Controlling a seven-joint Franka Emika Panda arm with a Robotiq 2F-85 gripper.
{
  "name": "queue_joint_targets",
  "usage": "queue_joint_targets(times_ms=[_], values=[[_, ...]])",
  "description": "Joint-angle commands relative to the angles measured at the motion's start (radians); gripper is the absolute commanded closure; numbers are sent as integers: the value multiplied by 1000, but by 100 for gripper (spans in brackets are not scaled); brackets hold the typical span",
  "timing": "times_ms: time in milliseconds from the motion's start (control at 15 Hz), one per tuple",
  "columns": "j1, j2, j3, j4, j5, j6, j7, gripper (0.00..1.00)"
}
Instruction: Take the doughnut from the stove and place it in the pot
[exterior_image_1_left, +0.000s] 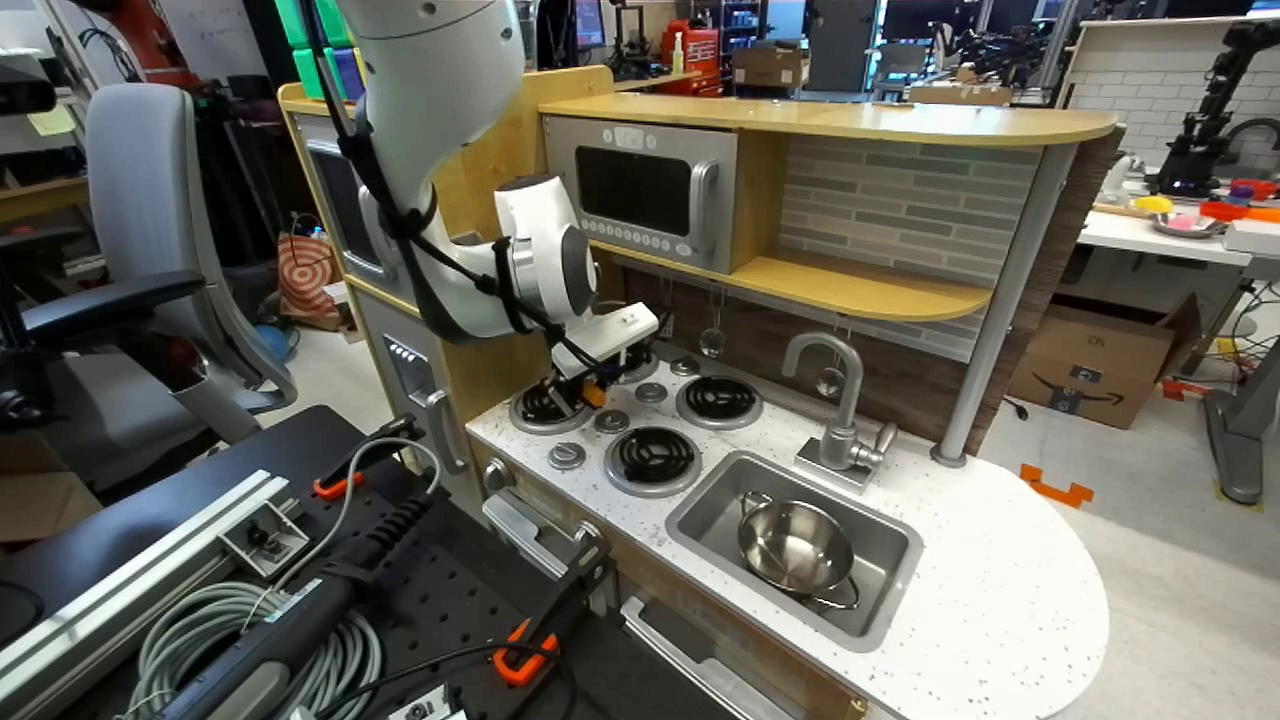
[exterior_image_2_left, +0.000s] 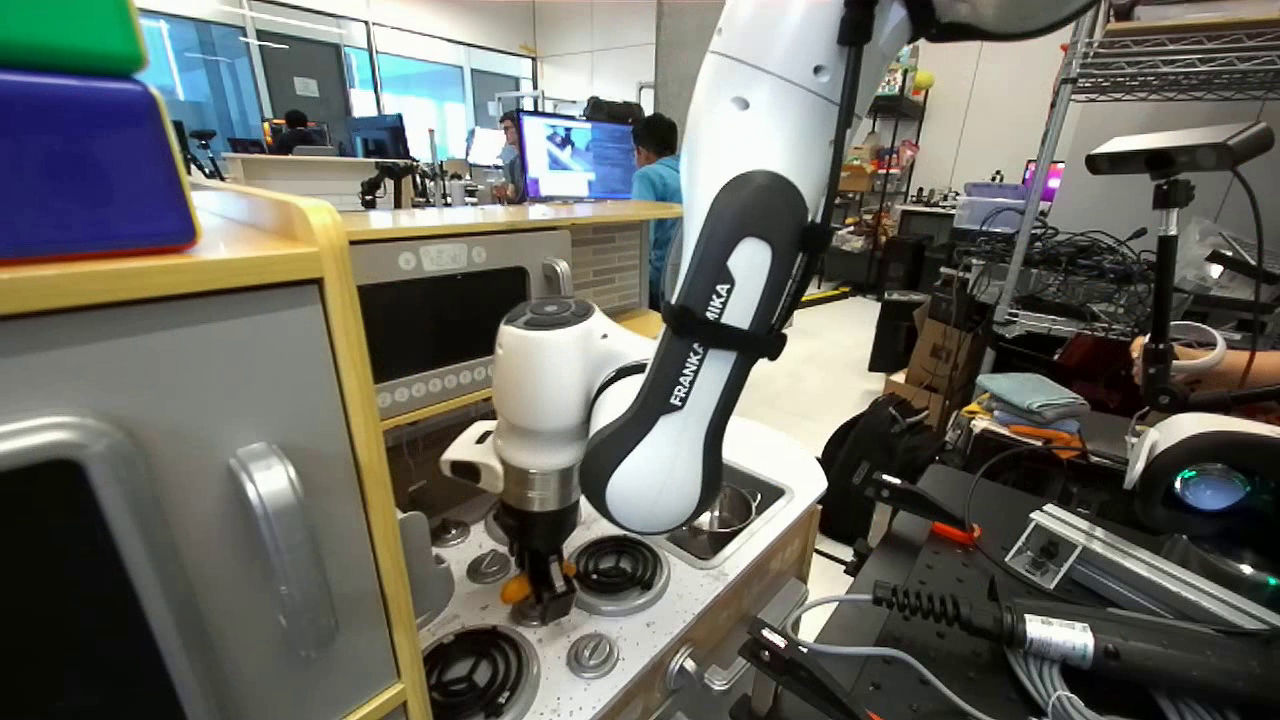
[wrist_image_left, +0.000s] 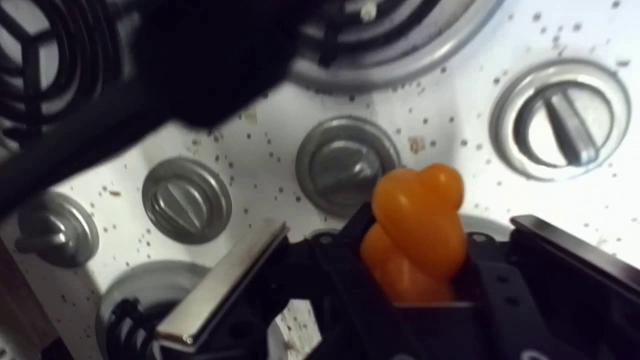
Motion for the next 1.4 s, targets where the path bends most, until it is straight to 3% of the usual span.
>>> queue_joint_targets(times_ms=[0, 200, 400, 600, 1067, 1333], values=[[-68, -132, -64, -205, -14, 127, 39, 98], [-122, -164, -132, -234, 5, 169, 54, 98], [-175, -94, -166, -140, 42, 115, 62, 98], [-178, -7, -204, -40, 97, 76, 100, 98], [-177, 183, -213, 185, 253, -13, 152, 98], [-204, 211, -218, 241, 303, -46, 187, 98]])
